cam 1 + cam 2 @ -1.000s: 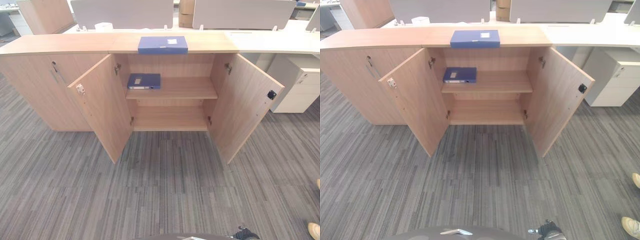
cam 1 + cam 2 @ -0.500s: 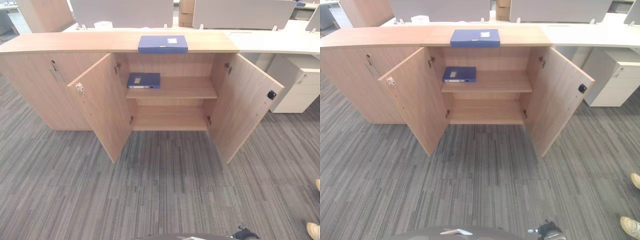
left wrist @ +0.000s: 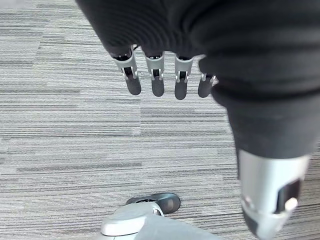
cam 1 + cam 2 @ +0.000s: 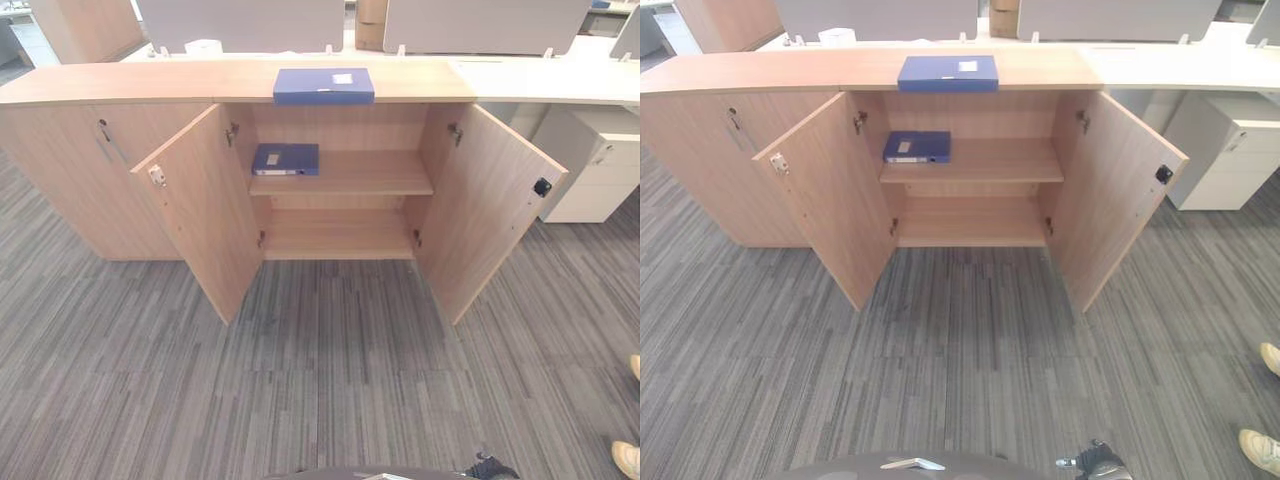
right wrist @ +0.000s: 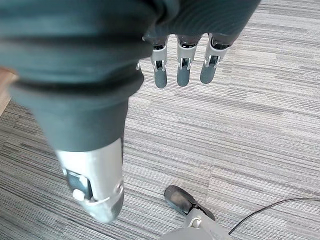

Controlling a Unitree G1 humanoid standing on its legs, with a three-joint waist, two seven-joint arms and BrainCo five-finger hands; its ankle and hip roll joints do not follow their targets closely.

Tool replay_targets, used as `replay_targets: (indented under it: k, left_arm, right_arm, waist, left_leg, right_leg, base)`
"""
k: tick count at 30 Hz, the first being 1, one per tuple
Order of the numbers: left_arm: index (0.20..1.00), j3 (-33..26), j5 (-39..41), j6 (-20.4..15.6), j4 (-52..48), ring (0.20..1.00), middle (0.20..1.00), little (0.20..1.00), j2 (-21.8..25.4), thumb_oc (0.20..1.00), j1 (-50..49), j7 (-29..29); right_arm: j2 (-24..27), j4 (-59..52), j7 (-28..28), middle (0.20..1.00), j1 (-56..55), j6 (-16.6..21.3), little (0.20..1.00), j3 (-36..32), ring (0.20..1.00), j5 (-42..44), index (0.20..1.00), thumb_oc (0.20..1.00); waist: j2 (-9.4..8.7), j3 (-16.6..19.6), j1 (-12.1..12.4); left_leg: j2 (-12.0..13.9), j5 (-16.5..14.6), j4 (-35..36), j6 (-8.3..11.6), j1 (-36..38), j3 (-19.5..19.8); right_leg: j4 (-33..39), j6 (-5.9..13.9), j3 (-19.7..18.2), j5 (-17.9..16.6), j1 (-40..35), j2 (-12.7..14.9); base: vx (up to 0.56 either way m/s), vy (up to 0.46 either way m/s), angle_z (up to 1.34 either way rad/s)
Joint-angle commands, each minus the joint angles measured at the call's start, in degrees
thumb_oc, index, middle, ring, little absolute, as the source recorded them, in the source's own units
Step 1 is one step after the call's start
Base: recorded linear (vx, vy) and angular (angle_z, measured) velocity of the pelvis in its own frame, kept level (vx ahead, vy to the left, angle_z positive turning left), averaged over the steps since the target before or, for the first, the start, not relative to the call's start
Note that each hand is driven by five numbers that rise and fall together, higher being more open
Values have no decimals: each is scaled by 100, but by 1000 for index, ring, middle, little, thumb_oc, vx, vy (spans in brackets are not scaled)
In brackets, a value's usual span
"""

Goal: Put the empty folder in the office cabinet

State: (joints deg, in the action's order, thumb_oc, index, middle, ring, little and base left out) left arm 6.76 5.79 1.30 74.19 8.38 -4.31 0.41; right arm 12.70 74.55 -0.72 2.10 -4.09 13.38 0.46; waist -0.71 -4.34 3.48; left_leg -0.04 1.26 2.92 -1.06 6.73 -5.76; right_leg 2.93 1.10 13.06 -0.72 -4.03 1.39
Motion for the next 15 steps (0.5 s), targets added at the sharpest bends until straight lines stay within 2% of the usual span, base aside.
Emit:
replay_targets:
  k: [1, 11, 15]
  left_arm:
    - [1000, -11, -97, -72, 401, 1000, 1000, 1000, 99, 1000, 231, -16]
    - [1000, -51, 36, -83, 377, 1000, 1000, 1000, 132, 1000, 206, -68]
    - [1000, -85, 271, -98, 278, 1000, 1000, 1000, 209, 1000, 306, -86]
  right_arm:
    - [144, 234, -18, 1000, 324, -13, 1000, 260, 1000, -185, 1000, 1000]
    - [204, 236, -69, 1000, 341, -52, 1000, 316, 1000, -291, 1000, 1000]
    - [250, 183, -57, 1000, 485, -63, 1000, 394, 1000, -312, 1000, 1000]
  waist:
    - [-147, 40, -71]
    - [-129, -12, -31]
    - [-177, -209, 27]
  left_leg:
    - [99, -293, 208, 390, -171, -188]
    - [121, -331, 208, 400, -52, -172]
    - [144, -514, -490, 381, -402, -93]
  right_leg:
    - [207, 423, 293, 223, -178, 256]
    - [95, 378, 334, 355, -275, 267]
    - [-167, 298, 322, 462, -142, 308]
  base:
    - [0, 0, 0]
    - [46, -23, 1]
    - [11, -62, 3]
